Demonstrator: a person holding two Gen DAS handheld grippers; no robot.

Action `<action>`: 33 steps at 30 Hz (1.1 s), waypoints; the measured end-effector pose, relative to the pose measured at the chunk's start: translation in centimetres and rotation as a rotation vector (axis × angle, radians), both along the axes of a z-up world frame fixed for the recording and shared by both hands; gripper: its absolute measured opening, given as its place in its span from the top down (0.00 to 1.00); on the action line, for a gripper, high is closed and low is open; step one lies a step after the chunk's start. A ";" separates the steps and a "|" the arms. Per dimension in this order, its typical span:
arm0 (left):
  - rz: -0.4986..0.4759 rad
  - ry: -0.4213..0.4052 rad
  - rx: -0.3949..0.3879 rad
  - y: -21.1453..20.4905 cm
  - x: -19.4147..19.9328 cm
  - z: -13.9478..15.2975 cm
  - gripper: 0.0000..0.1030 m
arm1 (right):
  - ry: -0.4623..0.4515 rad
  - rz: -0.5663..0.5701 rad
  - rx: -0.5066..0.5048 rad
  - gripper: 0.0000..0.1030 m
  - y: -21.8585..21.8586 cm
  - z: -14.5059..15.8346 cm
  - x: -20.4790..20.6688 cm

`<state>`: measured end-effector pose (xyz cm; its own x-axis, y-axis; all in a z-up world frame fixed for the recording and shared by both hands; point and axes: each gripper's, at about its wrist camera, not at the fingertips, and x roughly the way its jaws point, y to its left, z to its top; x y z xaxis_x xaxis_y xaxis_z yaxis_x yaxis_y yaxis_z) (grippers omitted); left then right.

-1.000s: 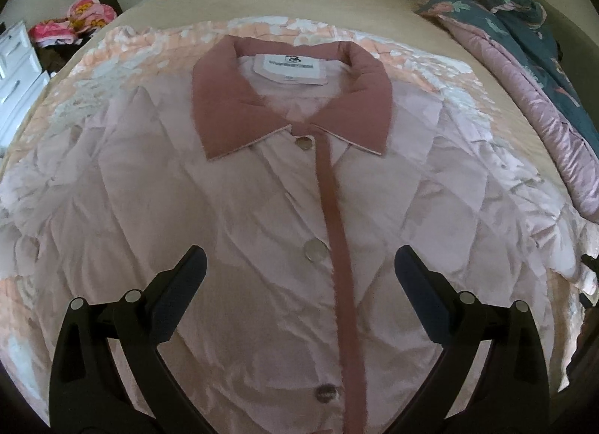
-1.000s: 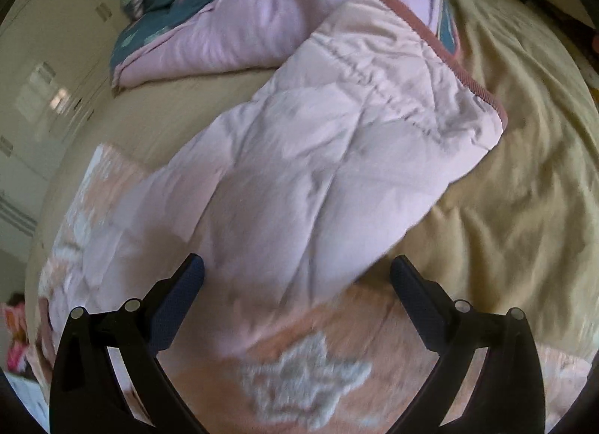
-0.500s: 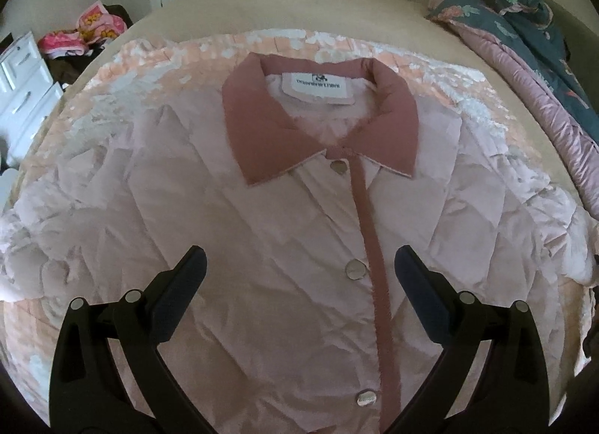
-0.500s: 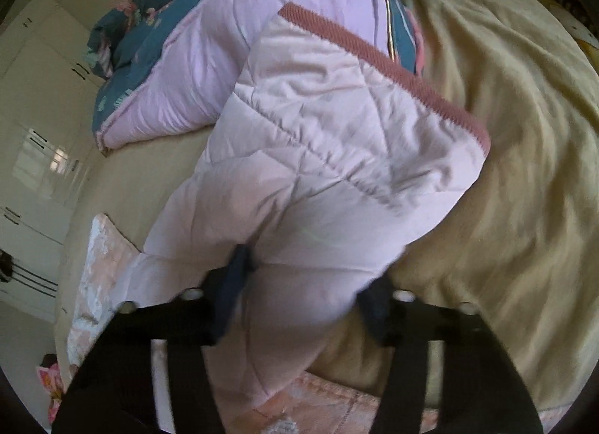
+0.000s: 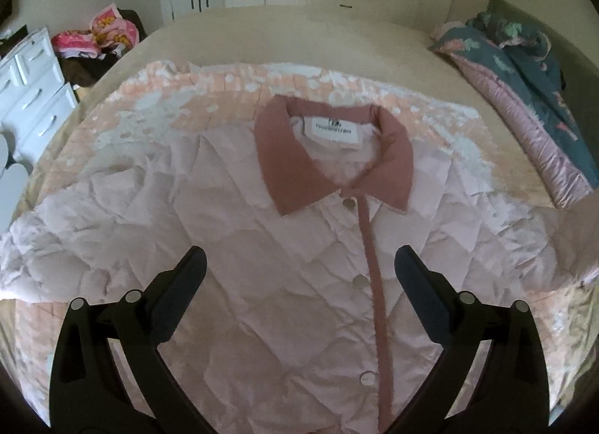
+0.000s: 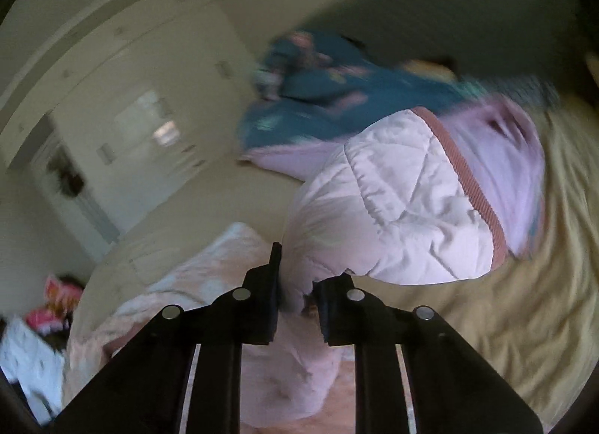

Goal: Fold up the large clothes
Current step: 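Grasp the sleeve cuff with the right tool and lift it, then carry the held sleeve across the jacket front toward the left tool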

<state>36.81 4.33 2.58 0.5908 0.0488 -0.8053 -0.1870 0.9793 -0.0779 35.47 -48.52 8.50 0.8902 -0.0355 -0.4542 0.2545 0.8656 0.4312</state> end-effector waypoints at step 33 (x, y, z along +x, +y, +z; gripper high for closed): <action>0.016 -0.086 -0.134 8.1 -2.9 5.9 0.09 | -0.137 0.460 -0.299 0.85 26.8 8.7 2.8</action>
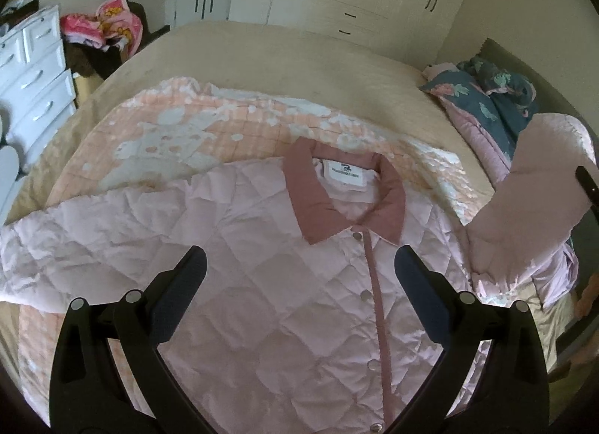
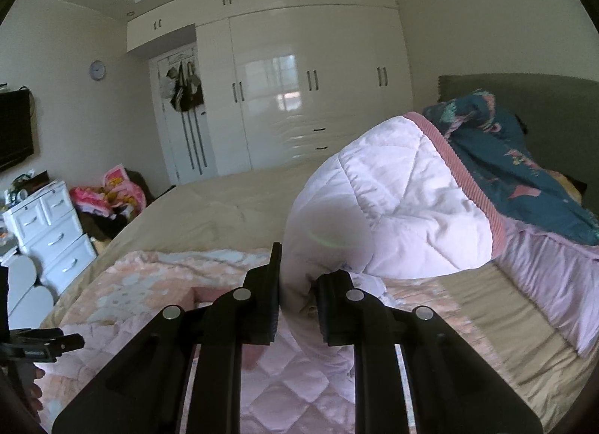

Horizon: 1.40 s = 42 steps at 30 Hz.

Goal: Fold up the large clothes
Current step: 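Carry the held sleeve across the jacket front toward the left tool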

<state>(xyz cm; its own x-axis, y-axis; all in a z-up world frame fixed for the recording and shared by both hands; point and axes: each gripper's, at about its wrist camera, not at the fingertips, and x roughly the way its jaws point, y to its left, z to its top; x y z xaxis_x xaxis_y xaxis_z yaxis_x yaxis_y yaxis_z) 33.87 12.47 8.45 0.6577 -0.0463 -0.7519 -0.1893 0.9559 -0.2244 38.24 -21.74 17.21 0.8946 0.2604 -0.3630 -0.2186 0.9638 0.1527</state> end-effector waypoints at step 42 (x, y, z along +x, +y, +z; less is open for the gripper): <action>0.028 0.065 -0.168 4.7 0.6 -5.4 0.09 | 0.439 0.393 -0.057 0.74 19.9 -20.0 -0.4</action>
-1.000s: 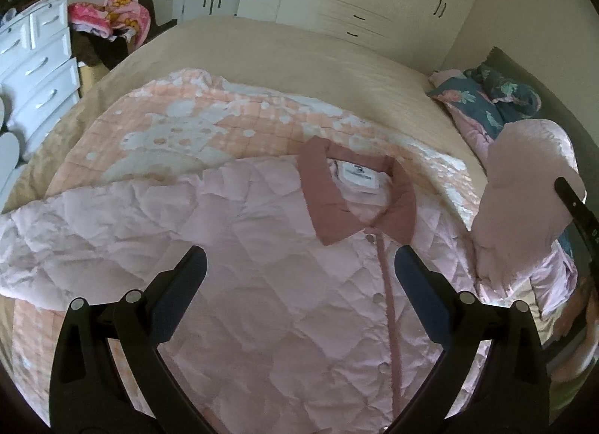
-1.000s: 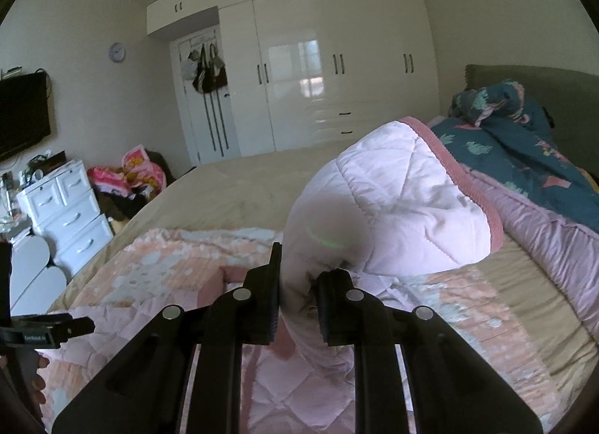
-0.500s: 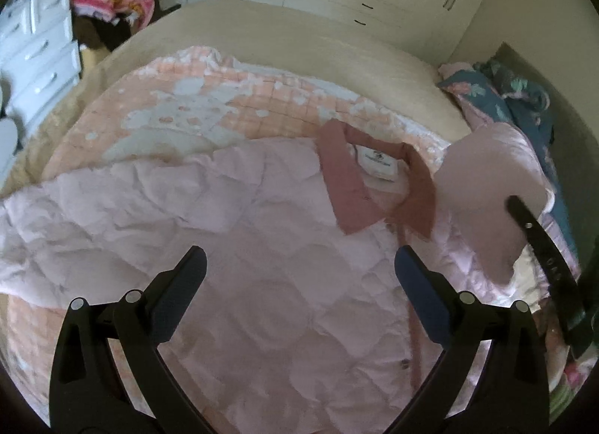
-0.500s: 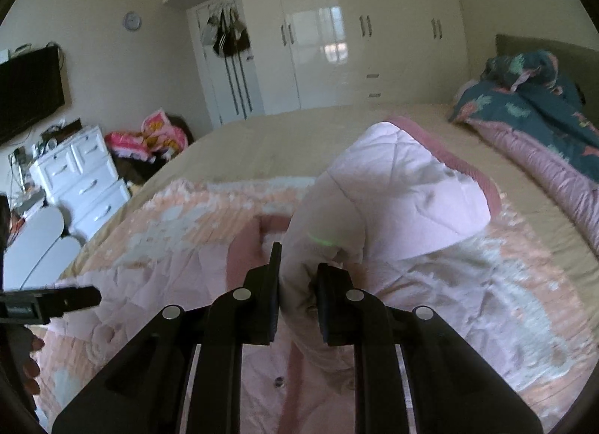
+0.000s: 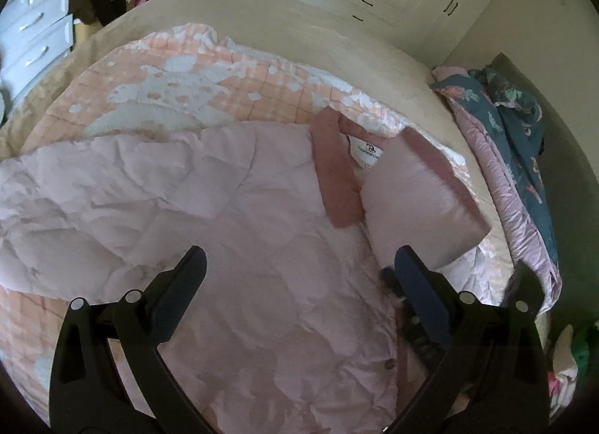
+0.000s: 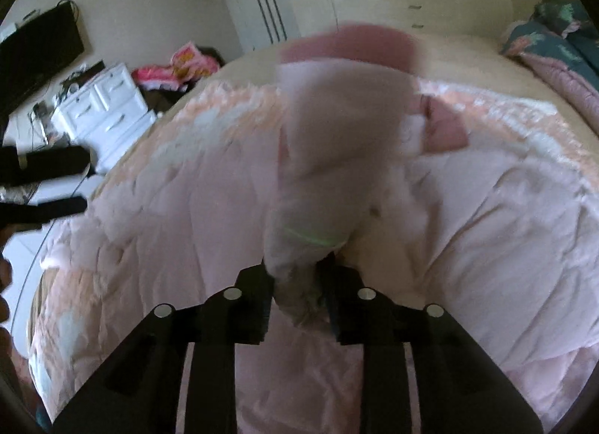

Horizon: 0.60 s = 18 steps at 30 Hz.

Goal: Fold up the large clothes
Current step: 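Carry the held sleeve across the jacket front toward the left tool, then release the sleeve onto the jacket body and smooth it with the right tool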

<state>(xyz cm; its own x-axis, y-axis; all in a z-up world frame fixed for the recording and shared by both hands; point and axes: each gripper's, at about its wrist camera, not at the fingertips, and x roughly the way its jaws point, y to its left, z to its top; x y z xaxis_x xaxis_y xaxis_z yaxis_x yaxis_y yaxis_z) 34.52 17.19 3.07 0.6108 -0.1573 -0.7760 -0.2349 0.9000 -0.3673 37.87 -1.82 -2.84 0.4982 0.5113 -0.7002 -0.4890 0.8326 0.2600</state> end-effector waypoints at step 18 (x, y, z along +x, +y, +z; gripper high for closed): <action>-0.077 0.039 -0.060 -3.8 0.9 -2.5 0.09 | 0.001 -0.019 -0.018 0.19 -8.6 2.4 -1.8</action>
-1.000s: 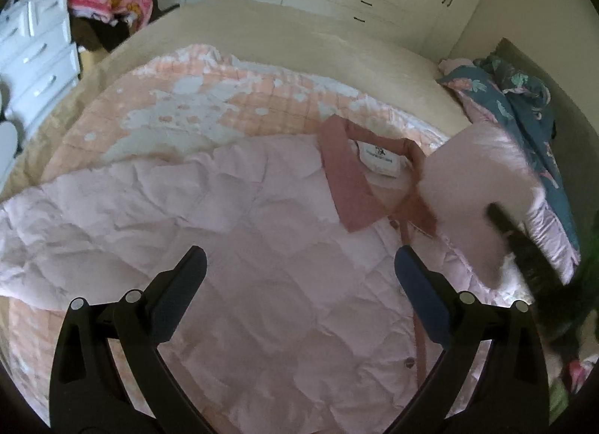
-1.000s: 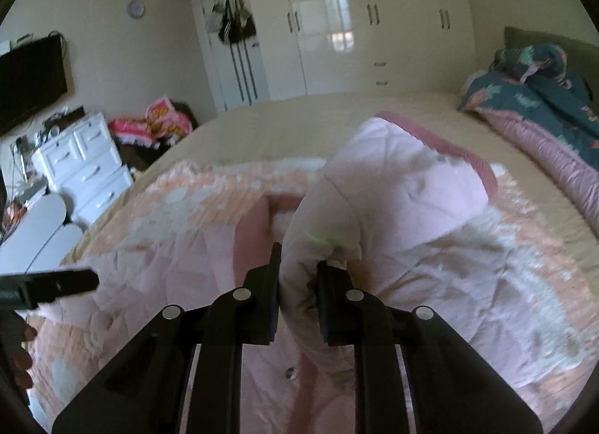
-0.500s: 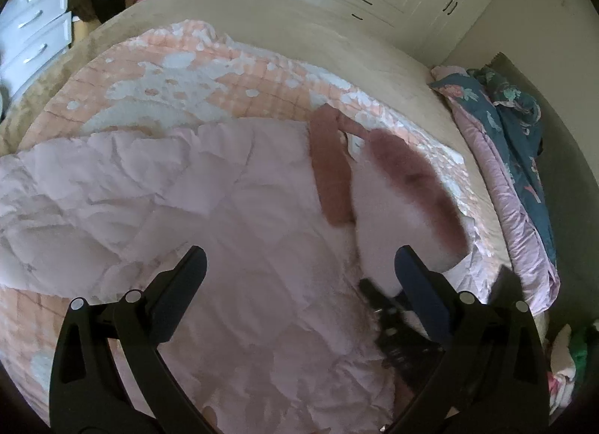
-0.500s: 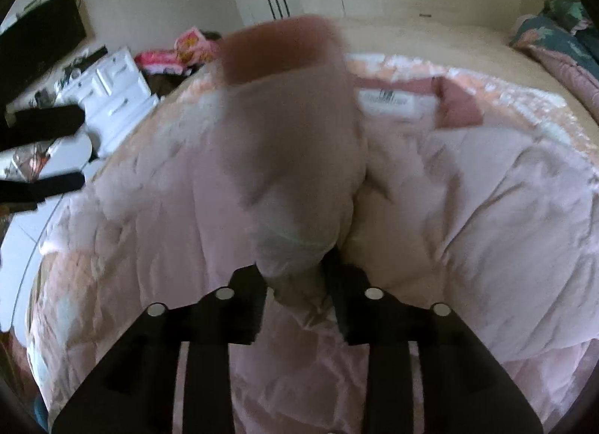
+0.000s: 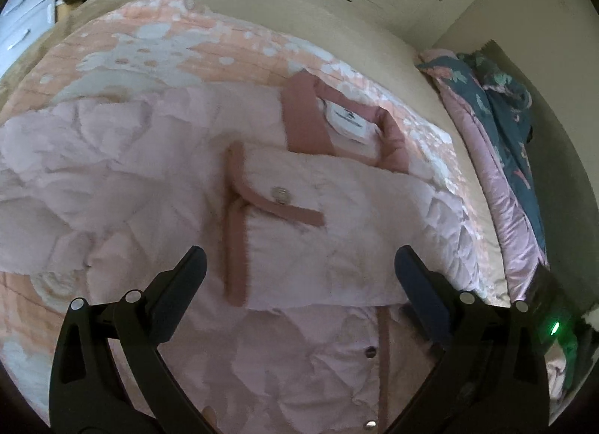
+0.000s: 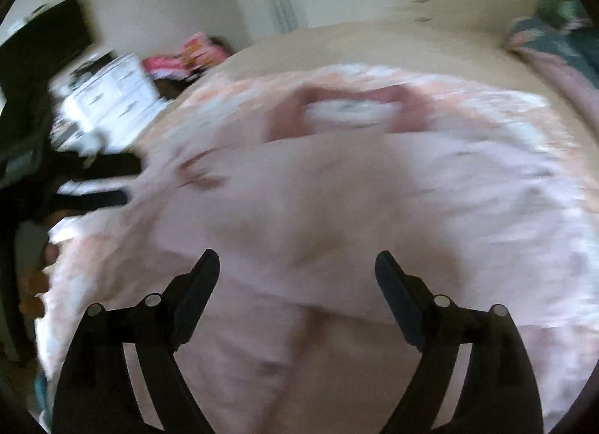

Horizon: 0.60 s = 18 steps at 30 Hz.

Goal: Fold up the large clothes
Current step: 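Release the sleeve onto the jacket body and smooth it with the right tool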

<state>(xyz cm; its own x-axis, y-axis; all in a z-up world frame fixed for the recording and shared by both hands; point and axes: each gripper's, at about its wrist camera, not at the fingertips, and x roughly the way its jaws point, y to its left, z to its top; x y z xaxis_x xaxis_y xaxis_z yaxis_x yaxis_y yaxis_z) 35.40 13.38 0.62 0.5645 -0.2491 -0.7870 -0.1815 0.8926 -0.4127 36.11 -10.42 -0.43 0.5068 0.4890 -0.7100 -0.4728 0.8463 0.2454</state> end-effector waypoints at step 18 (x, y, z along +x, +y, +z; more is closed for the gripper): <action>-0.125 0.167 0.256 -6.5 4.8 -6.8 0.09 | 0.039 -0.339 -0.051 0.22 -14.1 0.6 5.1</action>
<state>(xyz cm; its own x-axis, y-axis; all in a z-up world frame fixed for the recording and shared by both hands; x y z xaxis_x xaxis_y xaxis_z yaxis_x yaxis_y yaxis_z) 40.23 6.91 -6.16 0.3997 -0.0899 -0.9122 -0.1105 0.9832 -0.1452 41.22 -24.52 0.18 0.6066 0.2607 -0.7511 -0.1536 0.9653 0.2110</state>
